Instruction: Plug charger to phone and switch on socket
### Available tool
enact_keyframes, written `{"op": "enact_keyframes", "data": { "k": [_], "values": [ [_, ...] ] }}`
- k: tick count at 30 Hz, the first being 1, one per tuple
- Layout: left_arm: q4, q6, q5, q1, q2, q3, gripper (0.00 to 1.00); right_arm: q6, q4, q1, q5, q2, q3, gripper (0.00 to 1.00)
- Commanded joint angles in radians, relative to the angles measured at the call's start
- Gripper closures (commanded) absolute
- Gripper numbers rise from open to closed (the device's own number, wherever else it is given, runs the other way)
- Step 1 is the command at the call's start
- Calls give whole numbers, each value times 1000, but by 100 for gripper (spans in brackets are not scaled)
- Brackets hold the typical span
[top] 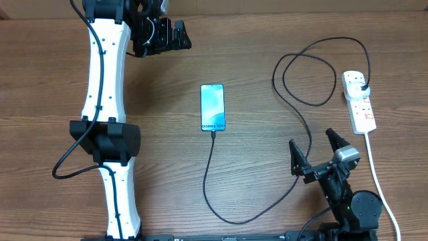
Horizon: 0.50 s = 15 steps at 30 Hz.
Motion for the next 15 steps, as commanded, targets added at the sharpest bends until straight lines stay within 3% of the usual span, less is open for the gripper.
{"op": "enact_keyframes", "data": {
  "k": [1, 15],
  "values": [
    [2, 11, -3, -4, -24, 20, 0, 6, -36, 10, -6, -13, -19, 0],
    [2, 11, -3, -4, -24, 20, 0, 6, -43, 10, -43, -12, -25, 0]
  ]
}}
